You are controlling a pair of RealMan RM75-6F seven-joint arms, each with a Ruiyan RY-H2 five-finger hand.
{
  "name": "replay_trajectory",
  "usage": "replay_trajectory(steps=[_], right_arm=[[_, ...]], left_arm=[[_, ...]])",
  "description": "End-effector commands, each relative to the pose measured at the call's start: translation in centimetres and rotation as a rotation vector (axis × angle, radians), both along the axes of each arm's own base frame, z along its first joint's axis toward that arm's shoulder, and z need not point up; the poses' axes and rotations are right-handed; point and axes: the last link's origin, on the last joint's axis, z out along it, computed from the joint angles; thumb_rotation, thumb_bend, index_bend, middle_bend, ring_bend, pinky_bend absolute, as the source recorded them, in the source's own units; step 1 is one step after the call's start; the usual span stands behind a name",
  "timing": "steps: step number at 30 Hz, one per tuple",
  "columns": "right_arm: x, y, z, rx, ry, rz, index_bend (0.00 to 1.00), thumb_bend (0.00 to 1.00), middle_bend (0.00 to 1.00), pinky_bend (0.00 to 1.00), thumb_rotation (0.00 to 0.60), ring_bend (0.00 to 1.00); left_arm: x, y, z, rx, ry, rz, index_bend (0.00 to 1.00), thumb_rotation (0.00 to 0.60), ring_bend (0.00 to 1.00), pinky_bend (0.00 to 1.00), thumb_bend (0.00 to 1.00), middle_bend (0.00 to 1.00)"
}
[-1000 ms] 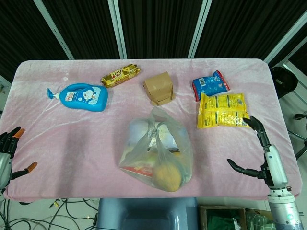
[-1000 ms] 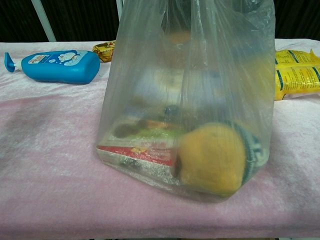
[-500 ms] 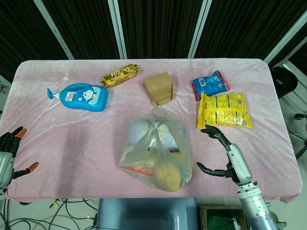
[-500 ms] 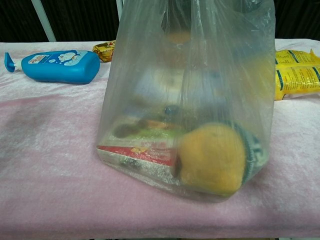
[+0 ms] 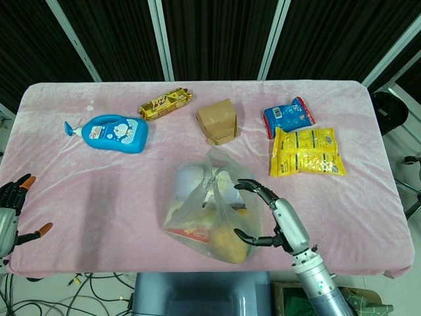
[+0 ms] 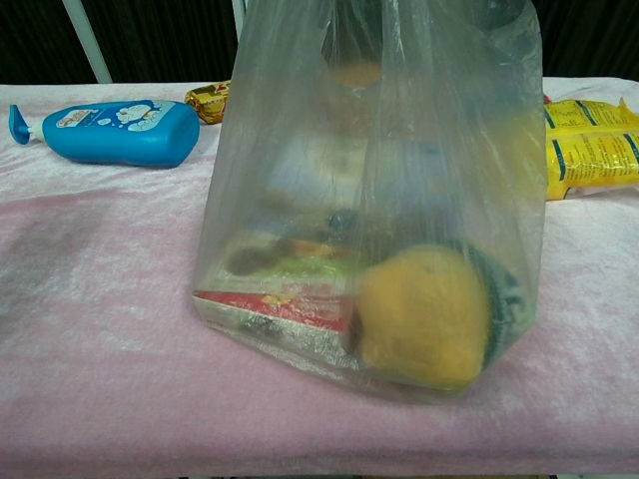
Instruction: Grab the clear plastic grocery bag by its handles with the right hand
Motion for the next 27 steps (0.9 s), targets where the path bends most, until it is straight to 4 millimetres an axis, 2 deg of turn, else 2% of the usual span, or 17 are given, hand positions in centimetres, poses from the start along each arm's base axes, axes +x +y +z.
replay_trajectory(steps=[1,9,22,27], right_arm=[[0.2,0.2,-0.4,0.016,0.004,0.010,0.23,0.18,0.27,0.21,0.600,0.23],[0.8,0.4,-1.2,0.037,0.038,0.035,0.23,0.18,0.27,0.21,0.600,0.23],[3.7,-2.2,-0.9,-0.008,0.034,0.060,0.23,0.18,0.26,0.21,0.600,0.22],[4.4,-2.5,-1.1,-0.002,0.024,0.064,0.23,0.18,0.27,0.30,0.600,0.26]], left_arm=[[0.0,0.0,0.0,0.000,-0.001,0.000,0.02,0.600,0.08,0.09,0.00,0.04],[0.0,-0.1,0.1,-0.002,-0.006,0.005,0.02,0.600,0.08,0.09,0.00,0.04],[-0.1,-0.1,0.0,-0.008,-0.004,0.016,0.03,0.600,0.08,0.09,0.00,0.04],[-0.2,-0.1,0.0,-0.008,-0.006,0.021,0.03,0.600,0.08,0.09,0.00,0.04]])
